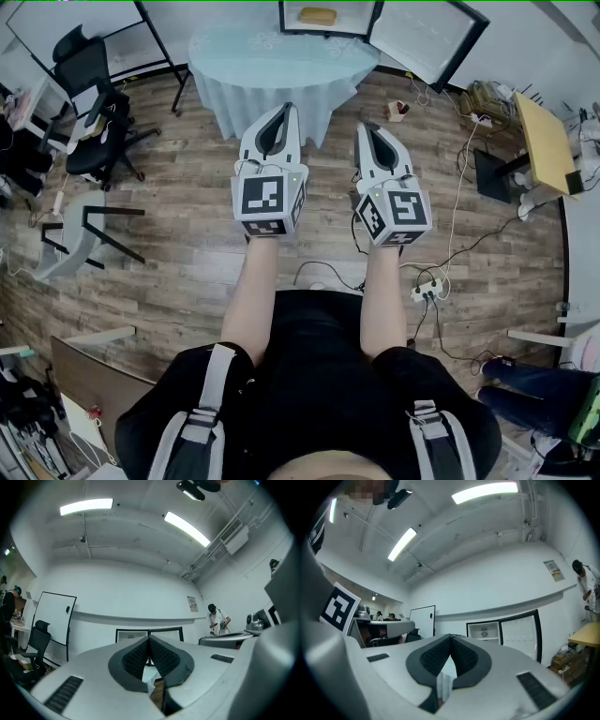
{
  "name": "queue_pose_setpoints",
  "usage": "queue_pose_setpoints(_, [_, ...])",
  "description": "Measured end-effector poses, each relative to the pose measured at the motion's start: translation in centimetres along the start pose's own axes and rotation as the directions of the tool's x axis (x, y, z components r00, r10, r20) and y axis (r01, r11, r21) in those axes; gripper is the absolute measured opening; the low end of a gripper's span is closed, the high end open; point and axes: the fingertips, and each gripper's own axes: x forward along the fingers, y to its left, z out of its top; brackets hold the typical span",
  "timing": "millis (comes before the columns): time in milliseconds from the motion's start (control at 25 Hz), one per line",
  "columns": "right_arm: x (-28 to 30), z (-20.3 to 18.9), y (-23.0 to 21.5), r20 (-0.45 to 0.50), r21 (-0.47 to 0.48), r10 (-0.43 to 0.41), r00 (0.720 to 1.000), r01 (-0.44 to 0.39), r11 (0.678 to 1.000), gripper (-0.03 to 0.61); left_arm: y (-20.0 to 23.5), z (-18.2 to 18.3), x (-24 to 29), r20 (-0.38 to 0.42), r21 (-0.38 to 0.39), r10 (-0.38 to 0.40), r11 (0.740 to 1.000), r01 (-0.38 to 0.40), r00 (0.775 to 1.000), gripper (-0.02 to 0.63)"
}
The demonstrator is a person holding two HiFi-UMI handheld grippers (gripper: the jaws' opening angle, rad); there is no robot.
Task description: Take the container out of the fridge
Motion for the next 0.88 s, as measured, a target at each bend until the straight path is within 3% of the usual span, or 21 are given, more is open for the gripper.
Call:
queue_pose_setpoints(240, [0.2, 0.2, -0.4, 0.005, -0.008, 0.021, 1.0, -0.021, 1.0, 0.005, -0.4, 0.1, 0.5, 0.005, 0.001, 0.006, 1.0, -0.006, 1.0, 0.006])
queue_pose_setpoints(520, [0.2, -0.1, -1.8, 0.015, 0.029, -0.016, 1.0, 0.016, 0.999, 0.006, -0.5, -0.8, 0.6, -0.012, -0.004, 0.026, 1.0, -0.026, 1.0, 0.006])
queue_pose_setpoints(880, [0.4, -0.5, -3.5, 0.034, 0.086, -0.006, 0.999, 0.003, 0.996, 0.006, -1.1, -1.0, 0.5, -0.006, -0.019, 0.061, 0.998, -0.061, 0.998, 0.006])
